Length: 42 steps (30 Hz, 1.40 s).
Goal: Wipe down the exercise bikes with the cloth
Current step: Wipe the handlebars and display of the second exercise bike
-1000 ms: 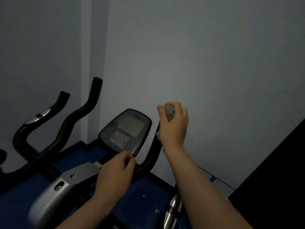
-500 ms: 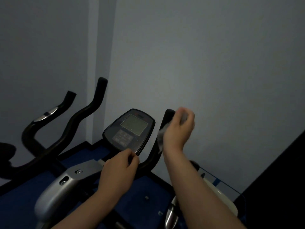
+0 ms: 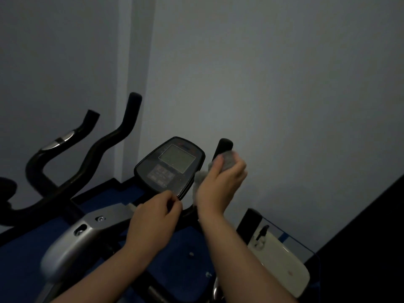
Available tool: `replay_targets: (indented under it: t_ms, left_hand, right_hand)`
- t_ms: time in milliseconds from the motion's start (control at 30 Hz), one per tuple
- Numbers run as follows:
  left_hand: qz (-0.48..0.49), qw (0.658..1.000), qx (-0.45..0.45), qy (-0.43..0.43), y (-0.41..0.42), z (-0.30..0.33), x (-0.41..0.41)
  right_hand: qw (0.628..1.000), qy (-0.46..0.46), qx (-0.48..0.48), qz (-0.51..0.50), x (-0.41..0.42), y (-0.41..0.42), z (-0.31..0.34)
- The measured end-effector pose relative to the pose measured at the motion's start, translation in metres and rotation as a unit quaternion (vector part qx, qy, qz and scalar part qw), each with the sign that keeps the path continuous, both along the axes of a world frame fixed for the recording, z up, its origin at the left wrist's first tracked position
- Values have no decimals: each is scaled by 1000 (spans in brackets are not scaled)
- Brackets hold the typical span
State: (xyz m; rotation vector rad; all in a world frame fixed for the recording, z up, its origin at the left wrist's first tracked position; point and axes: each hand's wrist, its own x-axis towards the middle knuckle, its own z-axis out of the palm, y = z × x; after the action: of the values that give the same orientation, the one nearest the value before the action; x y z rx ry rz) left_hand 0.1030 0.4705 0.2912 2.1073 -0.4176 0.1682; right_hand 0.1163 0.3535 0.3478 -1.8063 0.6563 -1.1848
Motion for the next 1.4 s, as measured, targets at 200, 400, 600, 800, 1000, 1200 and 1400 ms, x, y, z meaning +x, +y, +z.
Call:
replay_targets:
  t_ms: [200, 400, 600, 800, 1000, 1200, 1400]
  left_hand:
    - [1, 999, -23, 24, 0, -1, 3]
    - [12, 999, -38, 20, 2, -2, 3]
    - [17, 995, -96, 24, 7, -2, 2]
    - [20, 975, -219, 41, 15, 4, -2]
    - [50, 955, -291, 33, 52, 4, -34]
    - [94, 983, -160, 15, 87, -9, -86]
    - [153, 987, -49, -18, 93, -34, -115]
  right_hand:
    - [988, 59, -122, 71, -40, -2, -14]
    - [815, 153, -559, -5, -12, -36, 43]
    - [811, 284, -494, 136, -27, -22, -5]
    - [846, 230, -453, 165, -45, -31, 4]
    - [854, 197, -411, 253, -71, 38, -37]
    - [889, 225, -369, 151, -61, 4, -20]
    - [820, 219, -384, 363, -73, 54, -39]
